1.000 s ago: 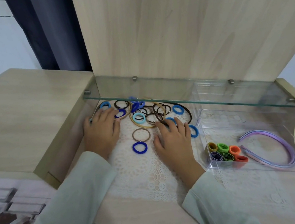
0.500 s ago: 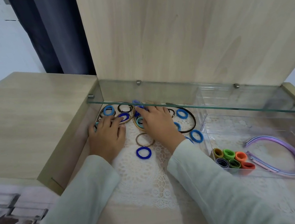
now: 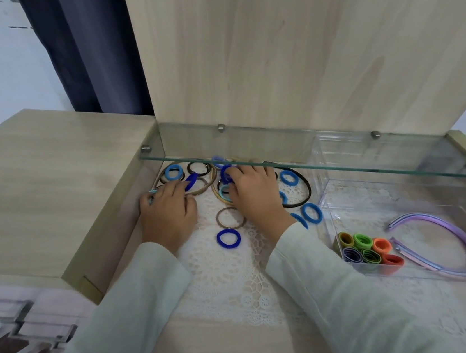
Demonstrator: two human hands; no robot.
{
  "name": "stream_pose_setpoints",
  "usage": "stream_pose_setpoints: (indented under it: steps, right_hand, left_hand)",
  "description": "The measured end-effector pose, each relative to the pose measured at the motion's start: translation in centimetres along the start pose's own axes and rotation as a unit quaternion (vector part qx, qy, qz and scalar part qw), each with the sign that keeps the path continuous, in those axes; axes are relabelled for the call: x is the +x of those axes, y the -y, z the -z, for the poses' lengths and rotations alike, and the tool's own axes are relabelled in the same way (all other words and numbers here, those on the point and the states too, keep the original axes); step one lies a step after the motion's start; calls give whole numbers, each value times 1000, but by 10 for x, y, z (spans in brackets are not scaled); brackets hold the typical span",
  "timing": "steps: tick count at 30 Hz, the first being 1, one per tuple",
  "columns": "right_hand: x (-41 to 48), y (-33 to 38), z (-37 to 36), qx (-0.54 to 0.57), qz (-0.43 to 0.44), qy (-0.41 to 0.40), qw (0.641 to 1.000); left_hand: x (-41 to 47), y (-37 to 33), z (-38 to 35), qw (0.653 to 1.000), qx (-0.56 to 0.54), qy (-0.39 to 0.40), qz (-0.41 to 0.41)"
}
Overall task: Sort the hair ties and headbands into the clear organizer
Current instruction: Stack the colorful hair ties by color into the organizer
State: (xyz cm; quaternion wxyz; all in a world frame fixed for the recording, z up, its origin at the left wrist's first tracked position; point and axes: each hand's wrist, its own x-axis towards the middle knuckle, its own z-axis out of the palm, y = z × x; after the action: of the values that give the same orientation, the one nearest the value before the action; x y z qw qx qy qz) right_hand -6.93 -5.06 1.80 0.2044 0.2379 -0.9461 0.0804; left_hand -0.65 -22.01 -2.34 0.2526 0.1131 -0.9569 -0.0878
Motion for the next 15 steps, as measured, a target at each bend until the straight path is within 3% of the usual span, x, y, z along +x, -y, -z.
stream_pose_setpoints:
  steps: [15]
  right_hand:
    - [-54, -14, 7, 75, -24, -76, 994]
  left_hand:
    - [0, 7, -2, 1000, 1, 23, -16]
